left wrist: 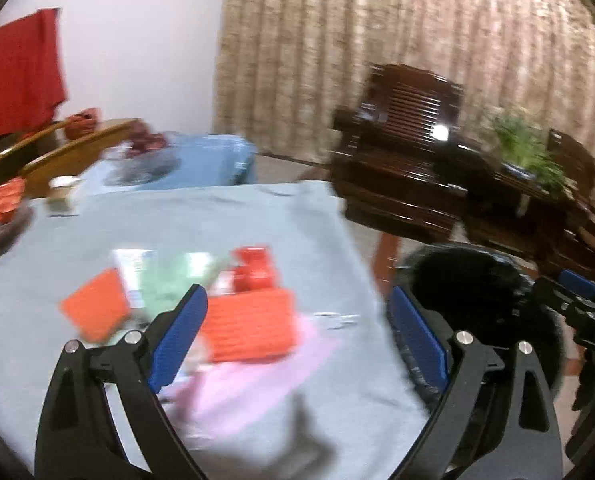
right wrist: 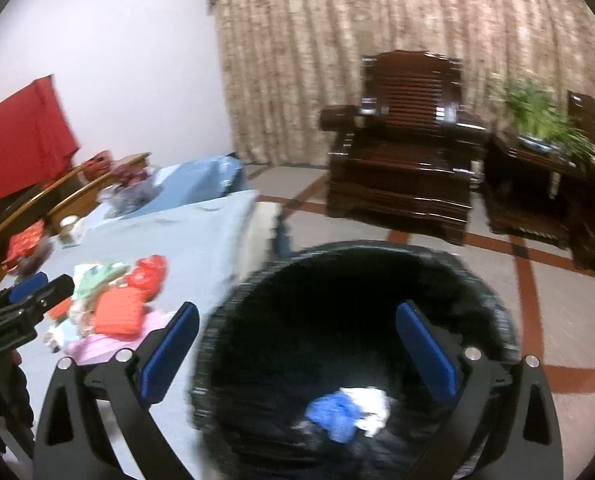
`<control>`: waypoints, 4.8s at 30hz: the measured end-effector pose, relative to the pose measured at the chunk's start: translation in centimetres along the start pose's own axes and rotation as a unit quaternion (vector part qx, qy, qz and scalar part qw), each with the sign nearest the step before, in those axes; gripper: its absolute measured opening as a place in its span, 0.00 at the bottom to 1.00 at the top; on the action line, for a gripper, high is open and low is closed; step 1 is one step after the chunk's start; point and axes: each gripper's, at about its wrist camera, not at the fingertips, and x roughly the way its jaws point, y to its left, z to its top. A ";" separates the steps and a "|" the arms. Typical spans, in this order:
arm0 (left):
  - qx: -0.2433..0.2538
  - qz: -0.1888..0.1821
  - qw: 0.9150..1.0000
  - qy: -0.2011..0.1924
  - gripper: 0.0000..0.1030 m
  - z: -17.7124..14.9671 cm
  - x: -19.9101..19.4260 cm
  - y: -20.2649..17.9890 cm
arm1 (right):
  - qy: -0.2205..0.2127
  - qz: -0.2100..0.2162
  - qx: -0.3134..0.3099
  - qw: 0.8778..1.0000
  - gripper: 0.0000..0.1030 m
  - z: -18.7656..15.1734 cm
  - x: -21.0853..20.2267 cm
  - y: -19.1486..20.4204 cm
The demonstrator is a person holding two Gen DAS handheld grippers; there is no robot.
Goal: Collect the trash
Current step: 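Grasp the green glove with the left gripper while the right gripper grasps orange foam net, then carry the green glove and orange foam net over the bin and release both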
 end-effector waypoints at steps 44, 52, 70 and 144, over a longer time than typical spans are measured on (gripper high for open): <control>-0.069 0.102 0.992 0.032 0.77 -3.6 2.6 11.9 | 0.110 0.144 -0.097 0.979 0.18 -3.4 14.9 16.7; -0.058 0.064 0.995 0.046 0.70 -3.0 5.7 9.2 | 0.101 0.144 -0.084 0.981 0.06 -2.4 14.3 15.2; -0.078 0.024 0.994 0.071 0.21 -3.6 8.6 9.3 | 0.112 0.165 -0.074 0.977 0.42 -2.6 14.8 15.3; 0.051 -0.204 0.975 0.065 0.20 -1.8 6.4 -17.4 | 0.014 -0.079 0.040 0.996 0.20 -1.9 -2.2 -10.1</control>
